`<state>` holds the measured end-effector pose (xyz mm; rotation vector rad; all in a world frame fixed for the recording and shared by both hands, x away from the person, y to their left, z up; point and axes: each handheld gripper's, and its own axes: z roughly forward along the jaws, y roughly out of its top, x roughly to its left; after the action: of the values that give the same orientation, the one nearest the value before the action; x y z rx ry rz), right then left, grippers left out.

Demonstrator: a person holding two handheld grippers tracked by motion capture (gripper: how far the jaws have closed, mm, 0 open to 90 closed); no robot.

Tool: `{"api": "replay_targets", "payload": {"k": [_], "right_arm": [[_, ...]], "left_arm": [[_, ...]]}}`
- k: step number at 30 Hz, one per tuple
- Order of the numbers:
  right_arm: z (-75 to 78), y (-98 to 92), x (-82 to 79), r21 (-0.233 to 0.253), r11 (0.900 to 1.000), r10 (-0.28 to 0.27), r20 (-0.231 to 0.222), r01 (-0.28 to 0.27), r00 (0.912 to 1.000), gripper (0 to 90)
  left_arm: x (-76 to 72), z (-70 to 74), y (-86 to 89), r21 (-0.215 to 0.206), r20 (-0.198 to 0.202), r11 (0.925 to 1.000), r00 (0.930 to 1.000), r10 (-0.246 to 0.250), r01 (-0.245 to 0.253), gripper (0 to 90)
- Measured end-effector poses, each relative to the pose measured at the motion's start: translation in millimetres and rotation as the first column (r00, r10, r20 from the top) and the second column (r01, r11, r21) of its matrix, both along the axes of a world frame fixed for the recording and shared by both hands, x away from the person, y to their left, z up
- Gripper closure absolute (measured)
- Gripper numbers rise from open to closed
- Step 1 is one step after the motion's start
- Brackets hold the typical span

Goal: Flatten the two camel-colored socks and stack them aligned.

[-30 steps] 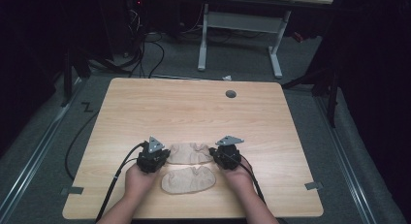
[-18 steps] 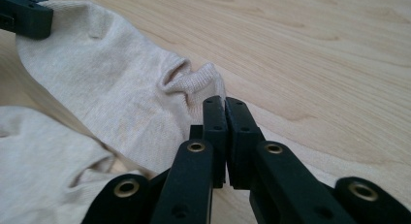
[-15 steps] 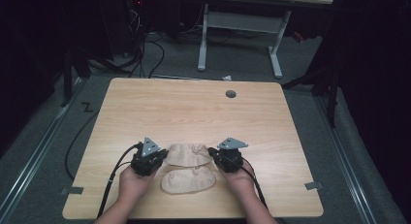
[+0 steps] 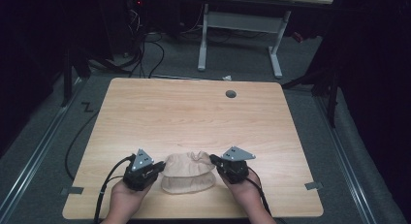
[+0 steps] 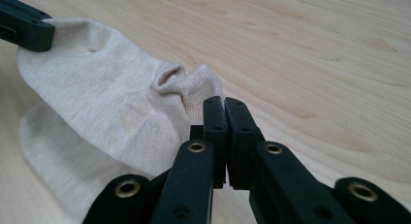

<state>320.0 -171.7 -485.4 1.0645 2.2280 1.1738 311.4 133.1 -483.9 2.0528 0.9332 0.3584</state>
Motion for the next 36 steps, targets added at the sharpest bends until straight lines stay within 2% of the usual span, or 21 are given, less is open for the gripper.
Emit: {"api": "replay_targets", "payload": {"k": [4, 6, 11, 13, 20, 27, 28, 32, 34, 36], "right_arm": [[-2.1, -1.9, -13.0, -0.017, 1.0, 0.014, -0.008, -0.014, 0.9999, 88.6], [-5.0, -2.7, -17.5, -0.025, 0.999, 0.021, -0.017, -0.021, 0.9996, 88.6], [-10.6, -2.5, -21.9, -0.032, 0.999, 0.028, -0.038, -0.03, 0.9989, 88.6], [-11.2, -2.3, -22.8, -0.029, 0.999, 0.031, -0.035, -0.032, 0.9989, 88.6], [-14.3, -1.6, -23.3, -0.023, 0.999, 0.034, -0.051, -0.036, 0.9981, 88.6], [-20.4, -0.7, -21.8, -0.038, 0.999, 0.032, -0.084, -0.035, 0.9959, 88.5], [-21.3, -1.0, -21.2, -0.042, 0.999, 0.032, -0.088, -0.036, 0.9956, 88.5], [-25.2, -1.3, -19.3, -0.052, 0.998, 0.024, -0.113, -0.03, 0.9933, 88.5], [-27.4, -0.9, -18.3, -0.062, 0.998, 0.022, -0.128, -0.03, 0.9915, 88.4], [-29.4, -0.1, -17.8, -0.075, 0.997, 0.024, -0.136, -0.034, 0.9905, 88.4]], "left_arm": [[-9.9, -3.7, -3.3, 0.017, -0.013, 0.9997, 0.9998, -0.017, 0.017, 86.9], [-13.7, -6.7, -6.0, 0.041, -0.014, 0.9987, 0.9995, -0.028, 0.029, 86.9], [-18.4, -16.6, -9.0, 0.062, -0.037, 0.9969, 0.9983, -0.046, 0.048, 86.8], [-18.9, -17.3, -7.4, 0.067, -0.034, 0.9967, 0.9985, -0.044, 0.046, 86.8], [-17.9, -19.6, -2.8, 0.067, -0.047, 0.9969, 0.9982, -0.038, 0.041, 86.7], [-19.2, -24.9, -6.7, 0.068, -0.08, 0.9966, 0.9959, -0.042, 0.047, 86.5], [-19.2, -25.8, -7.5, 0.078, -0.08, 0.9957, 0.9958, -0.044, 0.05, 86.5], [-20.6, -30.4, -12.0, 0.059, -0.096, 0.9981, 0.9953, -0.012, 0.017, 86.1], [-18.8, -32.2, -11.5, 0.069, -0.089, 0.9975, 0.9959, -0.009, 0.015, 85.9], [-18.4, -33.4, -11.5, 0.058, -0.106, 0.9983, 0.9943, -0.002, 0.008, 85.7]]}}
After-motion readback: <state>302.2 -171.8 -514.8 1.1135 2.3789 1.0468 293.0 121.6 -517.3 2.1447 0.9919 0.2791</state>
